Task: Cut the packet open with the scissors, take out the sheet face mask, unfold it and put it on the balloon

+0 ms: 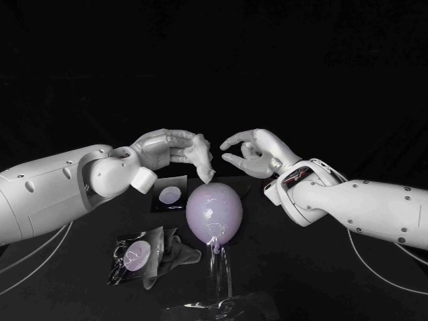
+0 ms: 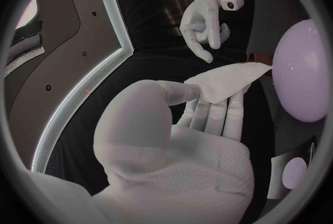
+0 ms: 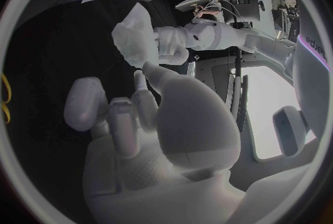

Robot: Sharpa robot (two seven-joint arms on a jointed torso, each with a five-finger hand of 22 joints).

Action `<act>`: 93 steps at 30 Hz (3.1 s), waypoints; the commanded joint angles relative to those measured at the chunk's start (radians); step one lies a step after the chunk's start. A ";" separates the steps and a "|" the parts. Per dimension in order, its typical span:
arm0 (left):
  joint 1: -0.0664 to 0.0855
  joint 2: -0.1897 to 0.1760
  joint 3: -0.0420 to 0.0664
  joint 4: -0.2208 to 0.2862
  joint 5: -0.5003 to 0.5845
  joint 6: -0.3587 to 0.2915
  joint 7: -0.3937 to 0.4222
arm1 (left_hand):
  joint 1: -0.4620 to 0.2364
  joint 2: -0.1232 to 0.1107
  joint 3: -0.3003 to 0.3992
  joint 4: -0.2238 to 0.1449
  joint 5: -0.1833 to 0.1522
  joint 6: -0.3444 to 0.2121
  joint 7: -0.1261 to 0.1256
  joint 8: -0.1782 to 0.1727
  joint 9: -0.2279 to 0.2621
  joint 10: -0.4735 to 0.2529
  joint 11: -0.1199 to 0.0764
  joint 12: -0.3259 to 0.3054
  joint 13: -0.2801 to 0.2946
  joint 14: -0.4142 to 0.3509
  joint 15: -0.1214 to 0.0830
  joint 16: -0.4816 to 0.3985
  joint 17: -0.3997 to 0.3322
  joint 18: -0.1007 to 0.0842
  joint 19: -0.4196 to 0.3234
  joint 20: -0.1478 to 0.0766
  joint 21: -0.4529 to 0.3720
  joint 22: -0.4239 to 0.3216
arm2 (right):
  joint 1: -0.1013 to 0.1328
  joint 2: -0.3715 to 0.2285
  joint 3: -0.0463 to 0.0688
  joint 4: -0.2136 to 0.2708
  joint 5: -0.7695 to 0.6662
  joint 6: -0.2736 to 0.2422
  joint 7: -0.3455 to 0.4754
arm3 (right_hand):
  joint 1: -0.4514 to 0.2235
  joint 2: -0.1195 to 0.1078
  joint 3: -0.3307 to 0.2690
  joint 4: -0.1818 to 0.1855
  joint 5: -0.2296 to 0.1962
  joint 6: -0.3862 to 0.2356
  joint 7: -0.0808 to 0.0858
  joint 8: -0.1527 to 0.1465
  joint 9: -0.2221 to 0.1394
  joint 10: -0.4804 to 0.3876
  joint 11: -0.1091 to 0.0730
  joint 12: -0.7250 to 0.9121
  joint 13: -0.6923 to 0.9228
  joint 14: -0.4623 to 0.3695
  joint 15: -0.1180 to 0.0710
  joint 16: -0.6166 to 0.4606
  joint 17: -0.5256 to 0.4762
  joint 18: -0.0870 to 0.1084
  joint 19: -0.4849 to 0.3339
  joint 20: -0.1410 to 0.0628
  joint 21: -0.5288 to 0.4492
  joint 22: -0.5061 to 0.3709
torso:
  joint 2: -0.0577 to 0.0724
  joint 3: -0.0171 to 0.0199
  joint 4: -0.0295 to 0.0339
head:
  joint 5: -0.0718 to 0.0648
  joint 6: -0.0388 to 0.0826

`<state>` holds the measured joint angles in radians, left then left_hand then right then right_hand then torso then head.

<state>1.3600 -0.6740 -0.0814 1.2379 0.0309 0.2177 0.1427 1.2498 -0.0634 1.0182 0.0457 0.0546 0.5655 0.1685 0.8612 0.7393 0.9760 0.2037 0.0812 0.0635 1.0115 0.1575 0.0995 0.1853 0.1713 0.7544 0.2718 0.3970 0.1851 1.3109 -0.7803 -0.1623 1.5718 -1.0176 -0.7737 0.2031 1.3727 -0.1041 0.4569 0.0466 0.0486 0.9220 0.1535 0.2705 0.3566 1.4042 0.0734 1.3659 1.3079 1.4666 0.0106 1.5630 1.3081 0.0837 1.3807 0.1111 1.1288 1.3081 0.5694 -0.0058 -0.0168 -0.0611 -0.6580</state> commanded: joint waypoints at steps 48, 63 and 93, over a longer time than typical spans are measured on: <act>-0.001 -0.032 0.001 -0.072 0.022 0.289 0.087 | -0.067 -0.023 0.041 -0.025 -0.003 0.027 0.069 0.050 0.121 0.075 -0.026 0.026 0.004 0.067 -0.025 0.020 0.012 0.012 0.049 -0.022 0.021 -0.009 | -0.002 -0.045 -0.001 0.021 0.042 -0.036 0.005 | -0.003 -0.008 0.003 -0.011 0.002 0.007 0.001 -0.005 -0.004 0.009 -0.001 0.009 0.105 0.103 -0.005 0.007 0.260 -0.001 0.011 -0.001 0.013 0.154 | 0.000 0.0020 0.0000 | -0.033 -0.009; -0.001 -0.030 0.001 -0.089 0.025 0.286 0.073 | -0.068 -0.023 0.042 -0.025 -0.003 0.026 0.068 0.050 0.120 0.075 -0.026 0.025 0.004 0.067 -0.025 0.020 0.012 0.012 0.049 -0.023 0.021 -0.009 | -0.004 -0.042 -0.001 0.044 0.016 -0.043 0.019 | -0.002 -0.008 0.004 -0.013 0.002 0.008 0.001 -0.005 -0.005 0.010 -0.001 0.011 0.106 0.104 -0.005 0.008 0.263 -0.002 0.012 -0.001 0.016 0.154 | 0.000 0.0003 0.0016 | -0.005 -0.003; 0.000 -0.033 0.000 -0.020 -0.004 0.169 -0.001 | -0.017 0.014 -0.063 -0.017 -0.004 0.007 0.080 0.019 0.050 0.042 -0.012 -0.007 0.001 0.032 -0.011 -0.009 0.010 0.011 0.036 -0.014 0.003 -0.030 | 0.000 0.028 0.000 0.036 -0.049 -0.059 0.032 | -0.002 -0.007 0.007 -0.015 0.002 0.010 0.001 -0.006 -0.007 0.012 -0.001 0.013 0.107 0.104 -0.005 0.008 0.263 -0.002 0.014 -0.002 0.019 0.155 | 0.001 -0.0008 0.0016 | 0.074 0.024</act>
<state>1.3587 -0.7087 -0.0825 1.2135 0.0289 0.4078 0.1456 1.2244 -0.0498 0.9627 0.0290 0.0535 0.5631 0.1672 0.8860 0.7949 1.0203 0.1912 0.0812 0.0650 1.0487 0.1485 0.0965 0.1949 0.1720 0.7916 0.2557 0.4055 0.1560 1.3101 -0.7551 -0.1630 1.6088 -1.0349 -0.8213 0.2234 1.3686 -0.1080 0.4609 0.0371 0.0486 0.9290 0.1536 0.2706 0.3514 1.4103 0.0725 1.3736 1.3075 1.4664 0.0109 1.5665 1.3074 0.0757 1.3875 0.1113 1.1473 1.3073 0.5692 -0.0058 -0.0157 0.0118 -0.6328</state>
